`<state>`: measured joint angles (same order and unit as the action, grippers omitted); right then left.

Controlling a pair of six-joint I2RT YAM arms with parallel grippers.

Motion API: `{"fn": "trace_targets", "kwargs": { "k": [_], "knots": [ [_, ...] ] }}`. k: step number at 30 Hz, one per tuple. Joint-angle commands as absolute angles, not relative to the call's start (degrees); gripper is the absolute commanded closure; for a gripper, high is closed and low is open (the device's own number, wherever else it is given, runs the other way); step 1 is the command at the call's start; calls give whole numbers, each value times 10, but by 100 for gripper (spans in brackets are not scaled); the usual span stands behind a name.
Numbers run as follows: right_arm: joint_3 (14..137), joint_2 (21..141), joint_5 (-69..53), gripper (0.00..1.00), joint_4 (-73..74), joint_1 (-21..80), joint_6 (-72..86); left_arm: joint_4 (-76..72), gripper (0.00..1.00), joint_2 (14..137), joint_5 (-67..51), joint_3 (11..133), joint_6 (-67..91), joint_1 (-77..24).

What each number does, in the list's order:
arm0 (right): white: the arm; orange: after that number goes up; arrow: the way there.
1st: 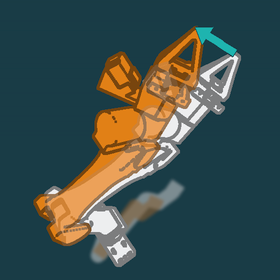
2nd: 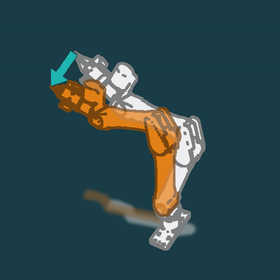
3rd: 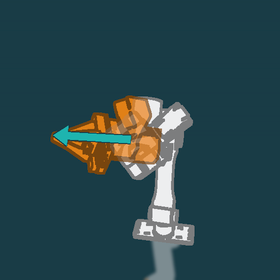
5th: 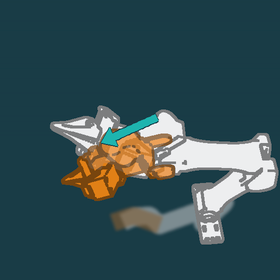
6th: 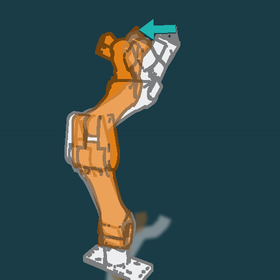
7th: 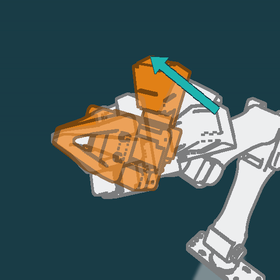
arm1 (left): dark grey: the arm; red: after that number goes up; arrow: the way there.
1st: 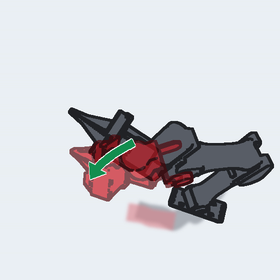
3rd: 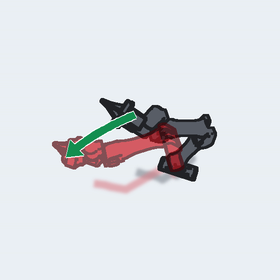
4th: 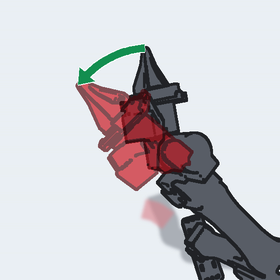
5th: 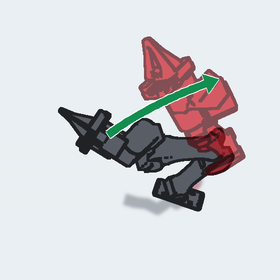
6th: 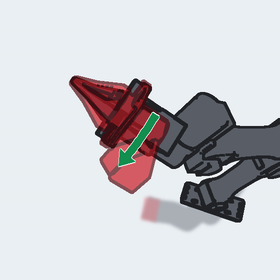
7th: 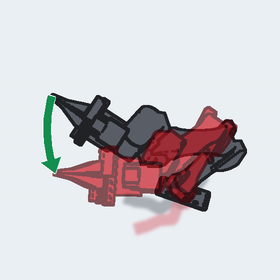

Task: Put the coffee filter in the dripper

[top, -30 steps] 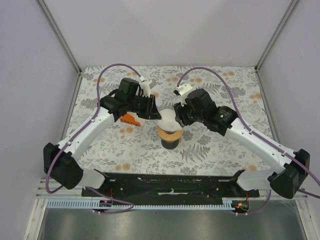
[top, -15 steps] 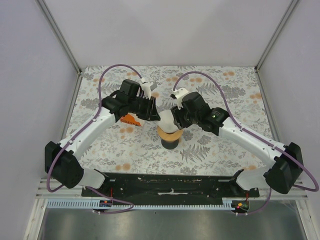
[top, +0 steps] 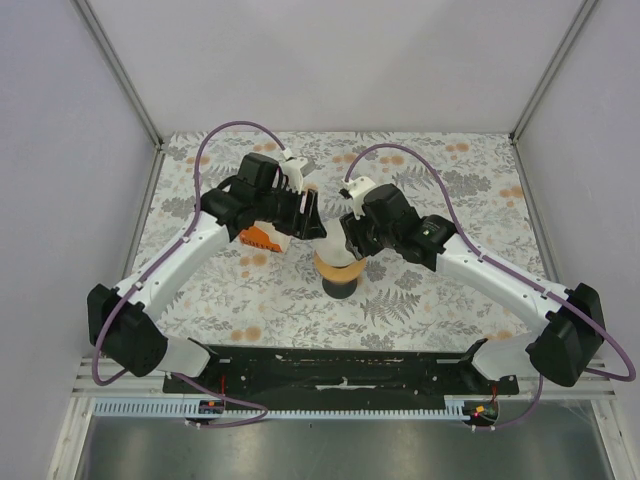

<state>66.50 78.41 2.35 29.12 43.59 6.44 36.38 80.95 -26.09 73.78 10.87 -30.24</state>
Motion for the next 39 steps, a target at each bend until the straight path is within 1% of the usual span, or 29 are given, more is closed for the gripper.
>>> {"fn": "trace_targets", "kwargs": {
  "k": [1,7,14,19,22,23,24,25,26,27,30,39],
  "knots": [
    [676,780,15,46,274,434,65,366,31,802,-273,773,78,-304],
    [677,781,13,45,276,434,60,374,23,796,-296,806,69,-294],
    [687,778,11,43,279,434,52,369,21,788,-307,819,71,-263],
    [706,777,2,37,289,434,42,362,21,786,-306,809,70,-251],
    [715,777,-14,28,293,434,36,359,21,787,-308,807,69,-251],
    [717,776,-16,26,294,435,34,358,21,787,-308,804,69,-251],
    [720,773,-18,22,295,434,33,357,21,788,-308,803,69,-251],
    [722,773,-18,21,295,434,30,356,21,788,-310,802,67,-251],
    [724,772,-19,16,295,434,28,356,21,788,-311,800,67,-252],
    [727,772,-19,14,296,434,26,353,21,790,-313,799,66,-251],
    [734,771,-20,2,301,434,21,353,21,790,-318,794,67,-251],
    [776,748,-11,2,308,430,5,353,21,788,-297,809,62,-246]
  ]
}}
